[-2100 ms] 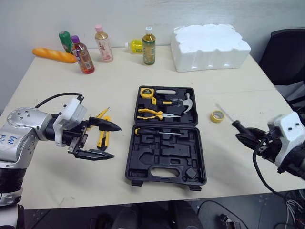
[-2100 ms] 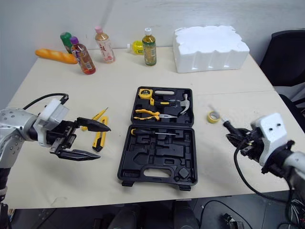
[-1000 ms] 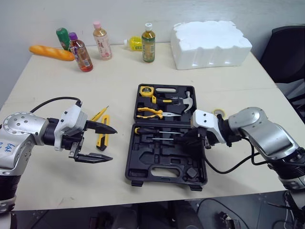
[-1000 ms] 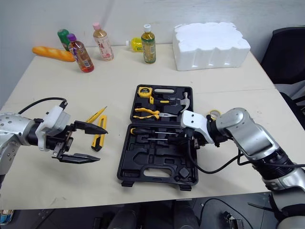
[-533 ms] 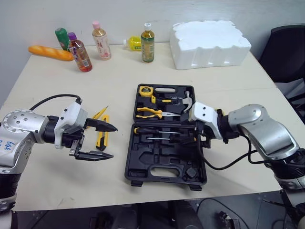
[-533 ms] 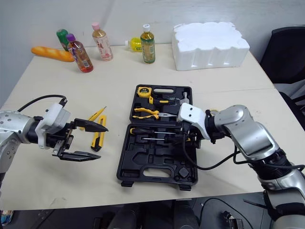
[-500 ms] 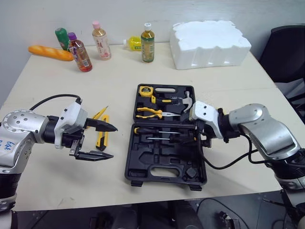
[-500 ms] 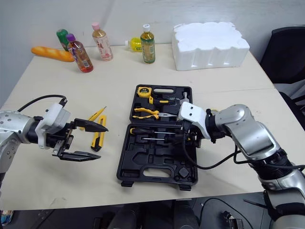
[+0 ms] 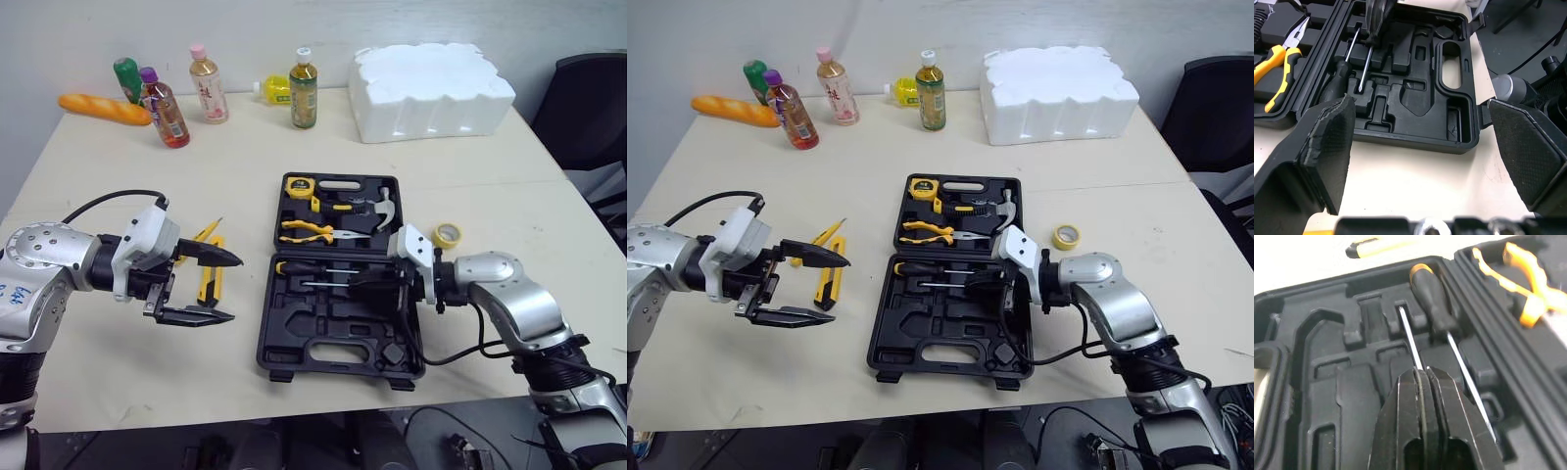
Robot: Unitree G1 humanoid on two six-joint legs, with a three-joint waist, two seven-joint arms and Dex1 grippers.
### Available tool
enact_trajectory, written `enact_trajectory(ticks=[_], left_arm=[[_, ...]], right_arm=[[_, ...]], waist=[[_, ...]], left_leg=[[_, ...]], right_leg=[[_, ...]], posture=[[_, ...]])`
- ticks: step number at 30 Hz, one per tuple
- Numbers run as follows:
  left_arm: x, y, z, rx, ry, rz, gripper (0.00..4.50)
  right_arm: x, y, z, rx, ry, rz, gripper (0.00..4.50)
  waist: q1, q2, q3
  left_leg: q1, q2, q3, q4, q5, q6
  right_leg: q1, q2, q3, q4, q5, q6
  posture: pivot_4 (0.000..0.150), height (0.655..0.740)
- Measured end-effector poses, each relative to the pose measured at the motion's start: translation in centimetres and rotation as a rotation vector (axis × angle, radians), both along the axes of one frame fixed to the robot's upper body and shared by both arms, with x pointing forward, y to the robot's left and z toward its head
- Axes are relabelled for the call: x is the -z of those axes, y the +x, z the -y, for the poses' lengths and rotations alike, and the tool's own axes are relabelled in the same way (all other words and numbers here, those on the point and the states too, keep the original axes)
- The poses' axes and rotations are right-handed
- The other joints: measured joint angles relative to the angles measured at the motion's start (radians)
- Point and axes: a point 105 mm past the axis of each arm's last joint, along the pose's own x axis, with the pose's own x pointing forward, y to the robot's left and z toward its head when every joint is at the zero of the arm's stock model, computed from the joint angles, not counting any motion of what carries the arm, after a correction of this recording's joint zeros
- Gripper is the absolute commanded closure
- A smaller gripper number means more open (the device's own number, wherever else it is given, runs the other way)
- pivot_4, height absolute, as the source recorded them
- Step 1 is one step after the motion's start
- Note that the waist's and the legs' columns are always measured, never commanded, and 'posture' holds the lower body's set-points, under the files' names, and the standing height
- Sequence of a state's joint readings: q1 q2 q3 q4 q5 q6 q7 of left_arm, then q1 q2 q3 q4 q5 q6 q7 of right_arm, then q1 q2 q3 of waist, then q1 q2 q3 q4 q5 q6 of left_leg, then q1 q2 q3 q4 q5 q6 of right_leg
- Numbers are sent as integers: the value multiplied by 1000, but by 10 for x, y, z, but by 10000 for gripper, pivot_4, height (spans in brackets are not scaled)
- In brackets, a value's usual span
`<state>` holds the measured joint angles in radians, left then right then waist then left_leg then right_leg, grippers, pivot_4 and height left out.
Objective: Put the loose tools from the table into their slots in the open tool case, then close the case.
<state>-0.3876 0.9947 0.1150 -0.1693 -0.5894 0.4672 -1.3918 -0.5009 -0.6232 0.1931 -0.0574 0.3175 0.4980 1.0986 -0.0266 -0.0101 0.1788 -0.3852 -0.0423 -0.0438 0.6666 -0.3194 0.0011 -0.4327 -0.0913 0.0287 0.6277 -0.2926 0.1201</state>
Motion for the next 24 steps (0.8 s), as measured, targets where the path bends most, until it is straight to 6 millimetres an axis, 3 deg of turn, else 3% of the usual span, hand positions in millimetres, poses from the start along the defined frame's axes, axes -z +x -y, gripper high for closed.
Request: enact_trajectory(ticks=[8,18,21,24], left_arm=[[2,0,-2,-11,-3,-10,0],[5,0,-5,-21,-3,-16,0],[6,0,-7,-31,-6,-19,0],[6,0,-11,-66,-15,-19,0]], right_arm=[[9,-3,2,-40,-138,40,44616],[20,-3,3,52,-171,41,44616],[15,-8,5,96,-91,48,44616],[6,-15,17,164,-5,22,44616]], waist=[[0,-1,-1],[5,-11,-7],[6,-9,-6],[7,-5,-3]], left_leg=[[6,0,0,-1,0,0],[32,2,-5,-4,-8,6],[30,2,-6,-4,-8,5],[18,1,-4,-3,-8,4]], right_leg=[[5,0,-2,-1,0,0],[34,-2,-1,-9,-2,-3],[33,-2,-1,-10,-2,-4],[19,-2,1,-6,-2,-3]], posture=[[1500,7383],[1500,7383],[1500,7383],[1500,7383]])
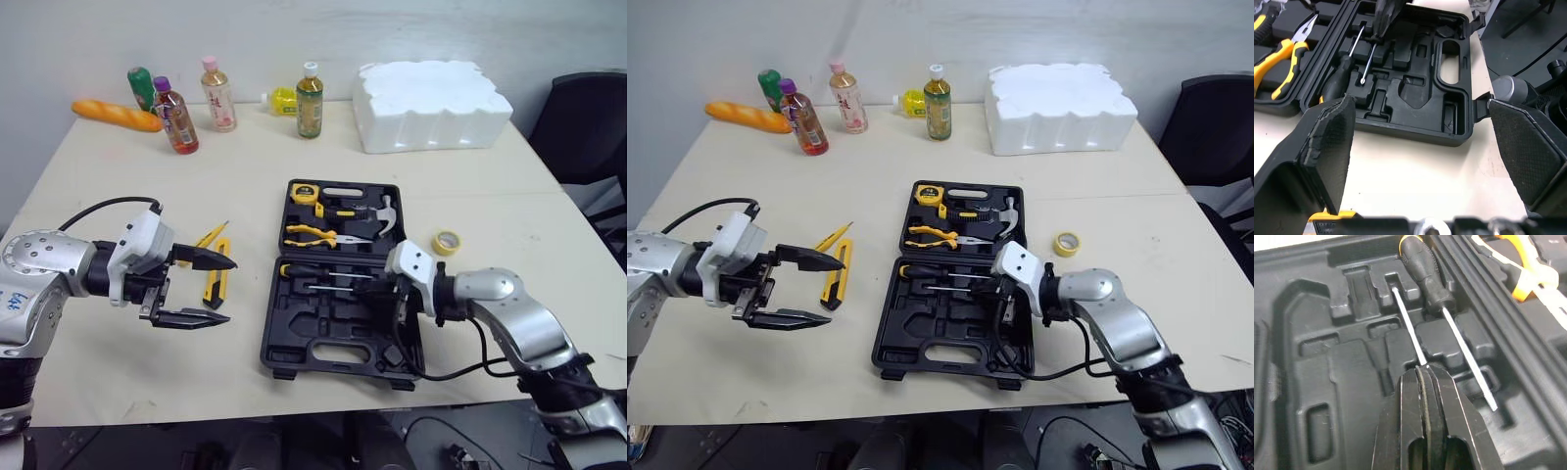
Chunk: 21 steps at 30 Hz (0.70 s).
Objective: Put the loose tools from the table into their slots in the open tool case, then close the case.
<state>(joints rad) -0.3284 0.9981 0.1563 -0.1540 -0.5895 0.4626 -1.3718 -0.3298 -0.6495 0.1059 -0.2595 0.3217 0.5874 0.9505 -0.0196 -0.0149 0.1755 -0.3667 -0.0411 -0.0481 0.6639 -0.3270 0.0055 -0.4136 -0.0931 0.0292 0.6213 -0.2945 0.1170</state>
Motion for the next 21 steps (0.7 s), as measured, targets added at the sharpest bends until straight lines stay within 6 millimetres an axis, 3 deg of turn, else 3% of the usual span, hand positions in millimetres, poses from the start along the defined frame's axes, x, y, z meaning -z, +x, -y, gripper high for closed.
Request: enact_trajectory(ticks=[2,6,7,8,11,13,17,21], left_arm=[[3,0,-5,-38,-7,-12,0],[8,-1,-16,-118,-23,-31,0],[11,-2,-24,-163,-32,-42,0],[16,-5,-43,-259,-49,-68,0],[27,-11,-82,-458,-89,-131,0],[24,-13,-103,-559,-116,-121,0],[19,-14,-150,-787,-161,-70,0],[25,-19,-177,-919,-171,-61,0]], right_arm=[[-15,-3,14,53,42,22,44616],[-34,-14,50,152,40,47,32059],[-33,-24,61,167,48,16,26317],[-34,-36,90,237,27,-18,22141],[-46,-48,144,407,5,-23,7037],[-58,-56,171,488,-8,14,774],[-60,-71,219,666,-3,26,774],[-65,-83,245,773,1,53,774]], waist=[[1,2,1],[-1,2,1],[-1,3,2],[2,7,3],[0,6,4],[-2,4,5],[1,4,5],[1,4,5]], left_leg=[[-6,0,0,0,2,-2],[-5,1,1,-2,1,-1],[-6,1,1,-2,0,0],[-4,1,3,-3,-1,2],[-3,1,5,-3,-1,2],[1,2,3,-3,-1,2],[7,1,4,-7,-1,3],[8,1,5,-12,0,2]], right_leg=[[-6,0,0,2,0,0],[-6,1,0,1,0,0],[-6,1,0,0,0,0],[-6,1,1,-1,0,0],[-5,1,1,-1,-1,0],[0,0,0,-2,-1,0],[5,-1,2,-4,-1,-1],[4,-1,2,-6,-1,-1]], posture=[[1500,7383],[1500,7383],[1500,7383],[1500,7383],[1500,7383],[1500,7383],[1500,7383],[1500,7383]])
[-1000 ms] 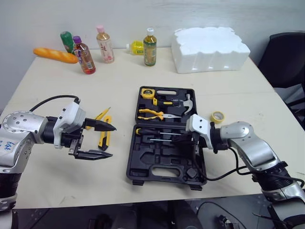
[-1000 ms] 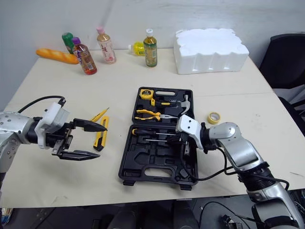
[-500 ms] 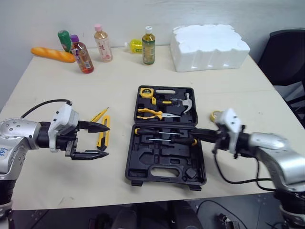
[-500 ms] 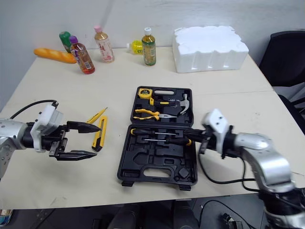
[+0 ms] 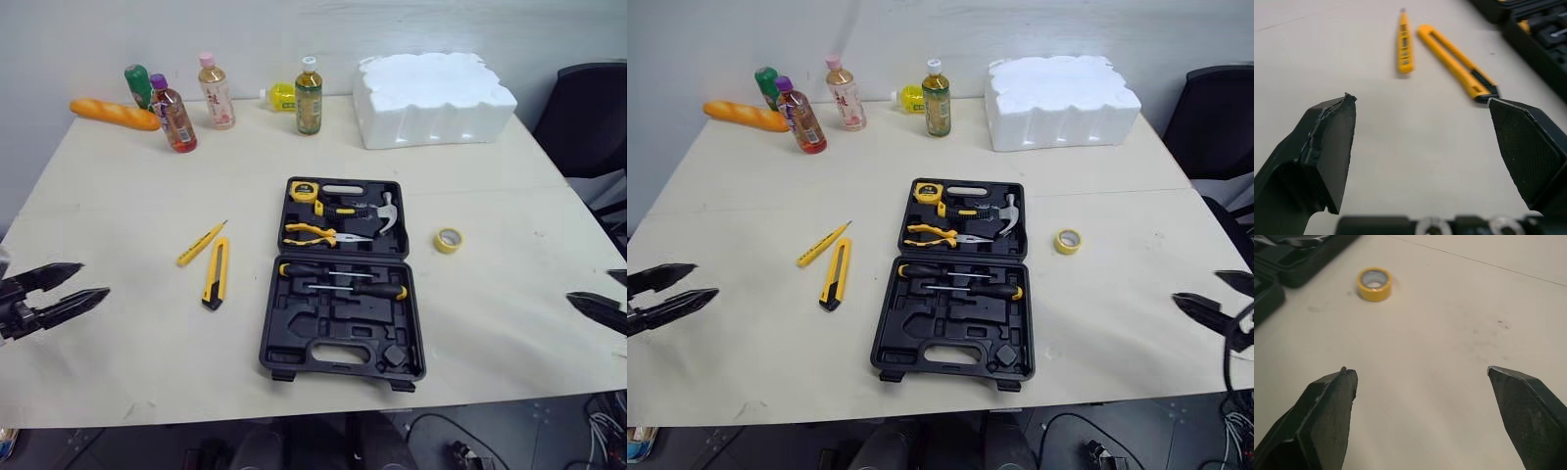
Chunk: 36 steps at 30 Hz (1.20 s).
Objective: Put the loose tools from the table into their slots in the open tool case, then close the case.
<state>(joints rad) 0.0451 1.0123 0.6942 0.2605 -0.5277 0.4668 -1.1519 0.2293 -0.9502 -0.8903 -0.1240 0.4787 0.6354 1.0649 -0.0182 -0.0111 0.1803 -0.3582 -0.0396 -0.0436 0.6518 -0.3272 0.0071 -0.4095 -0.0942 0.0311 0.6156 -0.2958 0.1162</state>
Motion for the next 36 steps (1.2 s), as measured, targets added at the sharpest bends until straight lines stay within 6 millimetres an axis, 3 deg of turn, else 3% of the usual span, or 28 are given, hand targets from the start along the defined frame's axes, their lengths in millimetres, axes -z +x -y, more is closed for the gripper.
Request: enact_trajectory(ticks=[4,11,15,20,23,26,30,36], left_arm=[[7,-1,-16,-80,29,1,0],[3,13,-4,-28,47,26,0],[7,29,19,58,66,8,0],[14,51,31,100,112,-20,0],[19,67,37,122,122,-33,0],[22,77,39,135,138,-44,0],[28,94,49,172,146,-50,0],[43,114,72,221,125,-88,0]], right_arm=[[2,-9,14,50,-13,1,774],[-3,-3,10,32,-8,33,774],[-11,10,-34,-135,-15,52,774],[-28,20,-118,-443,11,89,774],[-46,12,-159,-617,17,111,774],[-51,5,-172,-682,29,93,774],[-52,2,-165,-654,27,73,774],[-55,-7,-163,-651,47,73,774]], waist=[[0,0,0],[-7,0,0],[-9,1,0],[-7,1,0],[-4,0,0],[7,-1,-1],[27,-1,-1],[41,-2,-1]], left_leg=[[1,0,0,-4,0,-1],[2,0,1,-4,1,-1],[2,0,1,-4,1,-1],[1,0,0,-3,1,-2],[-1,0,-1,-3,1,-2],[-2,0,-2,-3,1,-1],[-13,-1,-2,2,2,-3],[-15,-1,0,10,1,-2]], right_leg=[[0,0,0,-2,0,0],[0,0,1,-2,0,0],[0,0,1,-1,0,0],[-1,0,0,0,0,0],[-2,0,-2,-1,0,0],[-2,0,-3,-3,0,0],[-8,0,-5,-4,2,3],[-8,-1,-15,-2,3,5]], posture=[[1500,7383],[1500,7383],[1500,7383],[1500,7383],[1500,7383],[1500,7383],[1500,7383],[1500,7383]])
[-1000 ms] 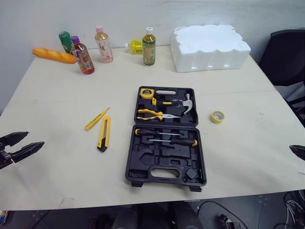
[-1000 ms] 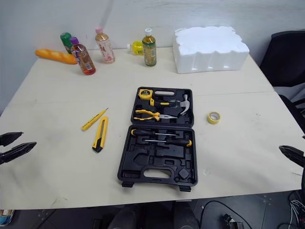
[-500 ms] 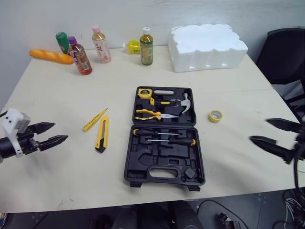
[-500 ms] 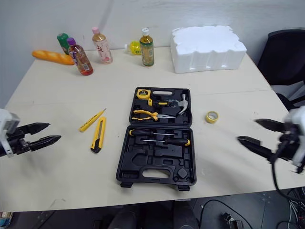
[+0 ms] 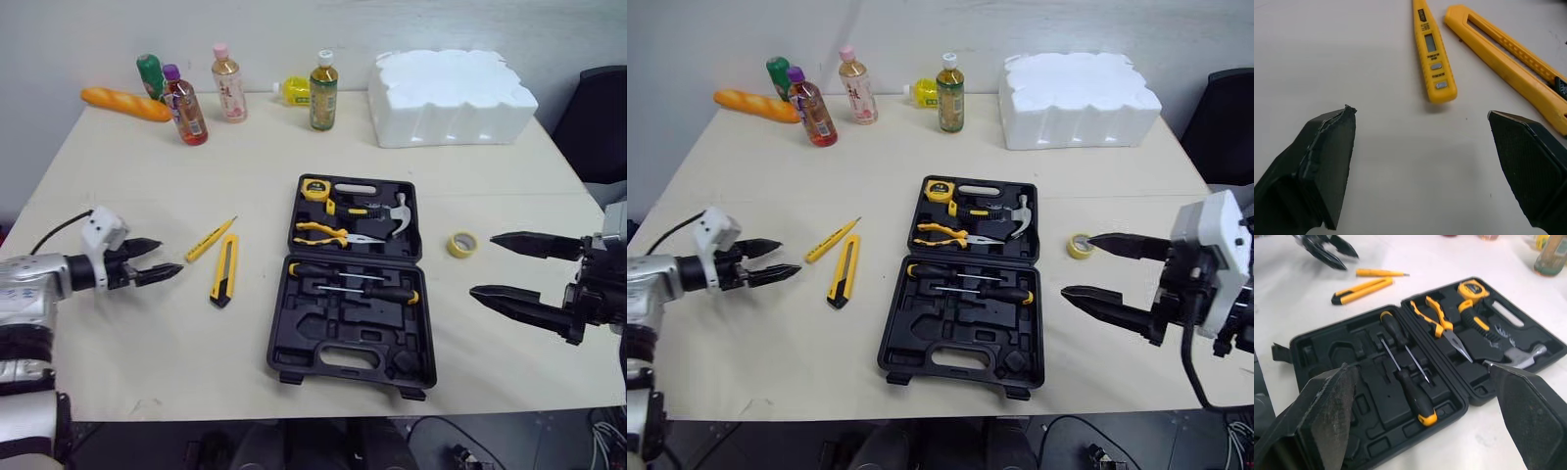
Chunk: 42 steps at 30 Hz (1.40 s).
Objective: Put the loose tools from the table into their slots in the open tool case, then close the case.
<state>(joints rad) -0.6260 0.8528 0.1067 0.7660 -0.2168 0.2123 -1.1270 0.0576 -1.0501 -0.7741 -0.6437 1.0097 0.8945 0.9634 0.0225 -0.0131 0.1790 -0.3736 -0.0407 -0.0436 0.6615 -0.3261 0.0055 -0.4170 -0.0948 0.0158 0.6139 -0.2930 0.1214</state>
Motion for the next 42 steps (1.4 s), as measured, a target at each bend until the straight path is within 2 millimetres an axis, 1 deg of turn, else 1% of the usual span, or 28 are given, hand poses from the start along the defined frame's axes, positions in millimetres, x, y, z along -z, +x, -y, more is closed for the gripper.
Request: enact_trajectory(ticks=[3,5,7,8,9,10,12,13,16,17,28,38,42], left_arm=[[7,8,12,23,7,-12,0],[7,17,22,27,10,0,0],[9,21,24,20,24,5,0],[10,22,25,19,29,6,5095],[10,24,25,13,32,8,7759],[11,25,28,17,33,9,12027],[13,27,34,23,29,12,21879],[13,28,35,24,27,14,25476],[13,30,36,21,22,16,38801],[12,30,37,21,22,17,39398],[11,28,36,25,24,24,39398],[10,25,30,6,21,27,39398],[8,22,23,1,41,28,39398]], right_arm=[[5,-3,-3,-10,-13,-18,774],[5,-4,-4,-15,-15,-17,774],[2,-3,-6,-20,-10,-3,774],[0,-3,-6,-23,-6,6,0],[-2,-3,-8,-30,0,17,0],[-4,-3,-9,-36,3,26,0],[-4,-3,-12,-48,8,28,0],[-4,-2,-12,-51,8,27,0],[-7,-2,-15,-56,19,43,0],[-8,-2,-16,-58,23,45,0],[-9,1,-19,-62,37,43,0],[-11,3,-22,-76,31,51,0],[-8,4,-23,-79,28,49,0]], waist=[[1,0,0],[3,0,0],[4,0,0],[4,0,0],[4,0,0],[4,0,0],[5,0,0],[5,0,0],[4,0,0],[4,0,0],[3,0,0],[1,0,0],[1,0,0]], left_leg=[[0,0,0,2,0,1],[0,-1,-1,3,-1,2],[2,-1,-2,3,-1,2],[3,-1,-3,3,-1,2],[3,-1,-3,3,-1,3],[3,-1,-4,3,-1,3],[3,-1,-4,3,-1,3],[3,-1,-4,3,-1,3],[3,-1,-4,3,0,1],[3,-1,-4,3,0,1],[2,-1,-4,3,0,1],[2,0,-4,3,0,1],[2,0,-4,3,0,0]], right_leg=[[1,-2,-4,-1,0,0],[2,-2,-5,-1,0,1],[4,-2,-6,-1,1,0],[4,-3,-6,0,1,0],[4,-3,-7,0,1,0],[4,-3,-7,1,2,0],[5,-3,-8,1,2,0],[5,-3,-8,1,2,0],[5,-3,-7,0,2,0],[5,-3,-8,0,2,0],[5,-3,-8,-1,2,0],[4,-3,-8,-1,2,0],[4,-3,-7,-2,2,0]], posture=[[1500,7383],[1500,7383],[1500,7383],[1500,7383],[1500,7383],[1500,7383],[1500,7383],[1500,7383],[1500,7383],[1500,7383],[1500,7383],[1500,7383],[1500,7383]])
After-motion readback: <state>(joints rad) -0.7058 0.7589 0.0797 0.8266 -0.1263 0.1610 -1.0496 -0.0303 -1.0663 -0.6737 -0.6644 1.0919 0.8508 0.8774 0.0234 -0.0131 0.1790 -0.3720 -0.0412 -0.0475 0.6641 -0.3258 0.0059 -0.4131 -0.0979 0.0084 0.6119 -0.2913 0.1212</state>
